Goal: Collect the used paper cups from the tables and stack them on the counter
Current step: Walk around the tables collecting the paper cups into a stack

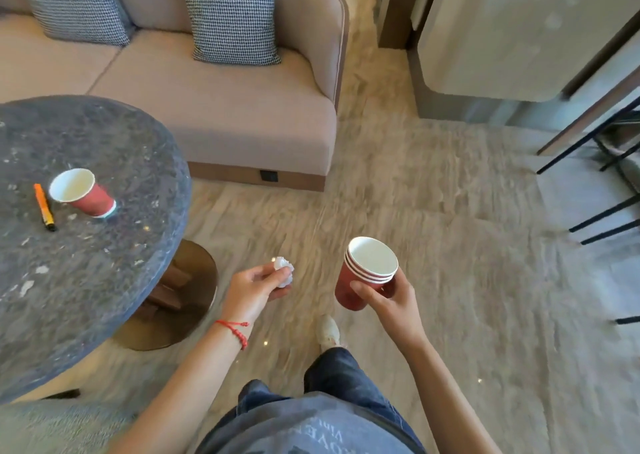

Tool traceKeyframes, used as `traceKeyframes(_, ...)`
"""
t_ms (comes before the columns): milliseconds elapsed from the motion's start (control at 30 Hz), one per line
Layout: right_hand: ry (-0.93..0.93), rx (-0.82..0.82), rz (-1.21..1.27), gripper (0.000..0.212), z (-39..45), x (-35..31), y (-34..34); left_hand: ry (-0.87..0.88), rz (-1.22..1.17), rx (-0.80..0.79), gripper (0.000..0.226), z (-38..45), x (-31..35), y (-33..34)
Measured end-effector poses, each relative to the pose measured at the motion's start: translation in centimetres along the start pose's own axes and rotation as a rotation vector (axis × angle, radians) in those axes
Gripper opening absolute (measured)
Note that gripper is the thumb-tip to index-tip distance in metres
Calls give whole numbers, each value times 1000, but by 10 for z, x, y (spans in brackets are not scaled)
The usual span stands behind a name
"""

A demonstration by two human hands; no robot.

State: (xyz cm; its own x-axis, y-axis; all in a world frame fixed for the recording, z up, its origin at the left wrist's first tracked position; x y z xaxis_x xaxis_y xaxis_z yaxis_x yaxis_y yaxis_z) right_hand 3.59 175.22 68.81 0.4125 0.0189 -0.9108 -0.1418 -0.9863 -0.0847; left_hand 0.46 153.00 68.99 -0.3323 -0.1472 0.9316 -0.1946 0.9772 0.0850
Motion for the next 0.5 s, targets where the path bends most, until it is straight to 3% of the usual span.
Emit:
traceKeyframes(233,-14,-179,-99,54,106,-62,-10,71,-50,172,12,53,39,37)
traceKeyframes(500,-27,-428,-241,53,169,-83,46,76,-130,456,11,71,40,16)
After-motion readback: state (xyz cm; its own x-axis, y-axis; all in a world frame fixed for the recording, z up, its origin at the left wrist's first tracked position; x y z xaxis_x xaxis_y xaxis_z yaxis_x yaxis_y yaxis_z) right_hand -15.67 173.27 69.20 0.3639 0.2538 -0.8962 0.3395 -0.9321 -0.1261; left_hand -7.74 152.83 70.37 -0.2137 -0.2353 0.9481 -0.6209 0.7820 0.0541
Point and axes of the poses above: each hand's wrist, its own z-axis towards the middle knuckle, its own y-axis out of the palm, x = y × z, the point moved 2 cm from there along z, towards the middle knuckle, and after that the axes turned 9 degrees about y, right-handed, at the moved point
